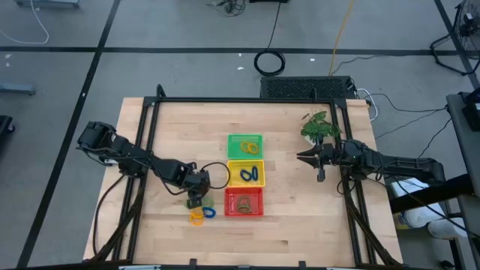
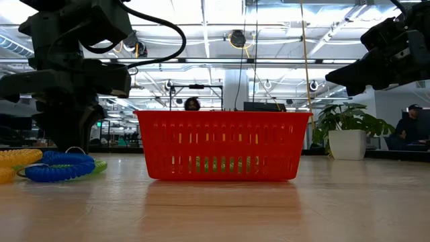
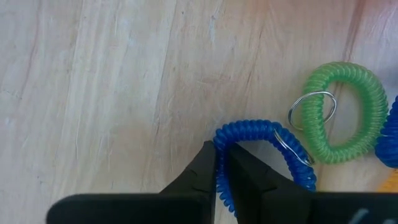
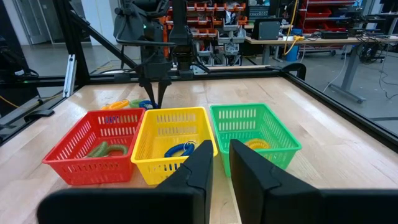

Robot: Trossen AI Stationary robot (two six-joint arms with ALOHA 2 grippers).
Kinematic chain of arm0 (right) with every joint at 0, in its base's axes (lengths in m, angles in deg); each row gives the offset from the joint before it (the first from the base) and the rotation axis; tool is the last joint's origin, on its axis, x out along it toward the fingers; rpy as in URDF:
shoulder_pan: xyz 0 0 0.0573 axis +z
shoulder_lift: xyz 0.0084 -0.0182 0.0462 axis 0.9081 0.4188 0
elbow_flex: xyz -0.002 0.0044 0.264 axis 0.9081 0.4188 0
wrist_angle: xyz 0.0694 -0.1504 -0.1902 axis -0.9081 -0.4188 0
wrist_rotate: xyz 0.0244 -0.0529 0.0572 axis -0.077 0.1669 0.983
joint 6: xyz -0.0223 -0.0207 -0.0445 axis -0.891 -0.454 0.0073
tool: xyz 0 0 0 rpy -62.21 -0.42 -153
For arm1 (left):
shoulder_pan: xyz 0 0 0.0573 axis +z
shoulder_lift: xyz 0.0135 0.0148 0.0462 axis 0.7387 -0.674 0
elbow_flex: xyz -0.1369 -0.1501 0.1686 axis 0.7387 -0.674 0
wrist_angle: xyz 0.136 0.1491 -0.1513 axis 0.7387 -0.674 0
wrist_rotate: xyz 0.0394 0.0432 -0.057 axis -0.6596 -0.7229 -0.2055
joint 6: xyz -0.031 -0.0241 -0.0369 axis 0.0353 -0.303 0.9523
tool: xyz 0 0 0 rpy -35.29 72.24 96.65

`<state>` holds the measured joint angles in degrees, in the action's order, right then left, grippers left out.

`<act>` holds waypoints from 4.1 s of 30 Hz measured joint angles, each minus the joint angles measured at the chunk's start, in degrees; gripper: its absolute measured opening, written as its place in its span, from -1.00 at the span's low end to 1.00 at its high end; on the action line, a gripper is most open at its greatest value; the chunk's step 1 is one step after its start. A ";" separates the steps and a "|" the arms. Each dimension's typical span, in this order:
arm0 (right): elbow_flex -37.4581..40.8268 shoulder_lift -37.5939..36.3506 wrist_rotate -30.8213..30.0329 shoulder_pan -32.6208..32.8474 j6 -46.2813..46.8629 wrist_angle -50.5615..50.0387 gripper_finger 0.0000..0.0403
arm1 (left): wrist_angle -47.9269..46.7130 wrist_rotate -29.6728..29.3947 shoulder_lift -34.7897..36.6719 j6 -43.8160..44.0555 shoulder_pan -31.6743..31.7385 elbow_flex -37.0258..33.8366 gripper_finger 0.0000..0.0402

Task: Sort spring keychains into baskets
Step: Put the blue spring keychain into the yellow basket

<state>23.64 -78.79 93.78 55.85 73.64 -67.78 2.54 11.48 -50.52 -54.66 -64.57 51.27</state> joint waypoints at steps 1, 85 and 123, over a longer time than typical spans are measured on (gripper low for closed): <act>0.00 0.01 0.00 0.01 0.01 0.00 -0.80 | 0.00 -0.25 0.00 -0.90 -0.01 0.04 -0.84; 0.00 0.76 -0.01 0.01 -0.01 0.20 -0.81 | 46.92 -1.22 -8.09 -32.10 13.14 5.20 -0.82; 0.00 0.75 0.00 0.01 -0.01 0.20 -0.80 | 46.23 -1.26 -8.07 -32.11 13.14 5.20 -0.82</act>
<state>23.64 -78.04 93.78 55.85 73.63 -67.58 48.77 10.22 -58.59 -86.78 -51.44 56.47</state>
